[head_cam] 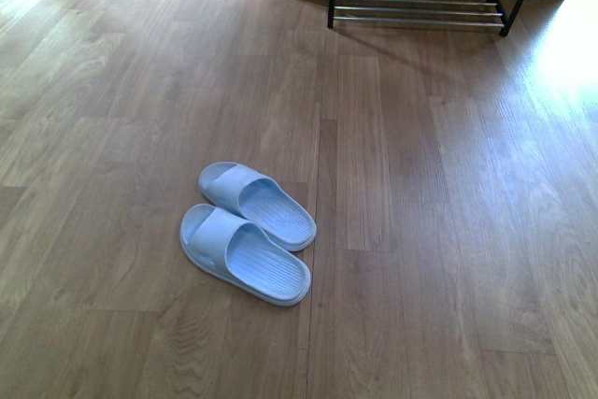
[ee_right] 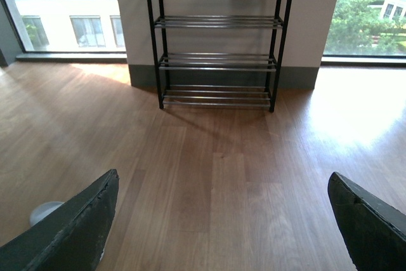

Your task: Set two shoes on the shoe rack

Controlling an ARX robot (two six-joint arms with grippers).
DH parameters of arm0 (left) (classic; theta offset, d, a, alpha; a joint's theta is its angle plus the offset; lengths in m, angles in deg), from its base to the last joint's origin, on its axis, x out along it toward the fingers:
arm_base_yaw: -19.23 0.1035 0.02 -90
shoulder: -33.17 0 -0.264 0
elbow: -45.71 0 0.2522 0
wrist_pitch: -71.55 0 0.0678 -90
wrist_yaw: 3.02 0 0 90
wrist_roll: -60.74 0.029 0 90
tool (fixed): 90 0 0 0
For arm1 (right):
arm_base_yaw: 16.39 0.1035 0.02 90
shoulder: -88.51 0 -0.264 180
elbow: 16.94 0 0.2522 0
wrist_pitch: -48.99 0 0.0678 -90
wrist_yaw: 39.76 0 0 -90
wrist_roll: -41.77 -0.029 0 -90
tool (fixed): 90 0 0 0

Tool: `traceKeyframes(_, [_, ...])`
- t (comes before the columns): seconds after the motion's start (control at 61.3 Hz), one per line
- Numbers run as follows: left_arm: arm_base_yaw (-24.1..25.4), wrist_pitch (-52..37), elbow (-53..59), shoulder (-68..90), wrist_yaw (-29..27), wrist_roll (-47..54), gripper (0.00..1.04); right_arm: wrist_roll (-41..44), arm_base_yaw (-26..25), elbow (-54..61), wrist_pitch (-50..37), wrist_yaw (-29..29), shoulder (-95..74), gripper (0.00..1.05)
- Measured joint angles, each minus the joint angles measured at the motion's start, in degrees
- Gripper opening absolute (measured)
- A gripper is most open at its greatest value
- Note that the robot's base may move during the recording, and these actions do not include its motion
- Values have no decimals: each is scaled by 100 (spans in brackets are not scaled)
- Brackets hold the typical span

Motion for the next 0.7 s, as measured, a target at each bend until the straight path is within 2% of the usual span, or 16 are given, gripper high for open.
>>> traceKeyframes(0.13, [0,0,0,2,-11,0,95,0,0,0,0,0,0,96])
traceKeyframes(0.163, [-136,149,-46,125,-605,-181,95,0,0,0,0,0,0,96])
traceKeyframes(0.212, [-540,654,-282,638,-1967,-859,95,0,0,0,0,0,0,96])
traceKeyframes(0.245, [-581,743,-376,1073,-2553,-1224,95,0,0,0,0,0,0,96])
traceKeyframes(0.261, [-535,675,-396,1375,-3029,-1556,95,0,0,0,0,-4,0,96])
traceKeyframes(0.31, [-337,234,-391,2179,-3386,-2074,95,0,0,0,0,-15,-2,96])
traceKeyframes(0.359, [-94,-293,-398,2909,-3202,-2398,95,0,0,0,0,-13,0,96])
traceKeyframes(0.424, [232,-1432,-470,4483,-2669,-2634,95,0,0,0,0,-15,-2,96])
traceKeyframes(0.473, [299,-2094,-590,5490,-2483,-2643,95,0,0,0,0,-17,0,96])
traceKeyframes(0.505, [398,-2529,-743,6238,-2168,-2710,95,0,0,0,0,-15,-2,96])
traceKeyframes(0.554, [376,-3241,-1123,7707,-2072,-2708,95,0,0,0,0,-17,-2,96])
traceKeyframes(0.571, [387,-3418,-1250,8179,-1864,-2715,95,2,0,-2,0,-15,0,96])
traceKeyframes(0.669, [232,-3886,-1801,9962,-1563,-2684,95,0,0,-2,0,-20,-2,96])
traceKeyframes(0.701, [175,-3893,-1982,10445,-1298,-2702,95,0,0,0,0,-17,0,96])
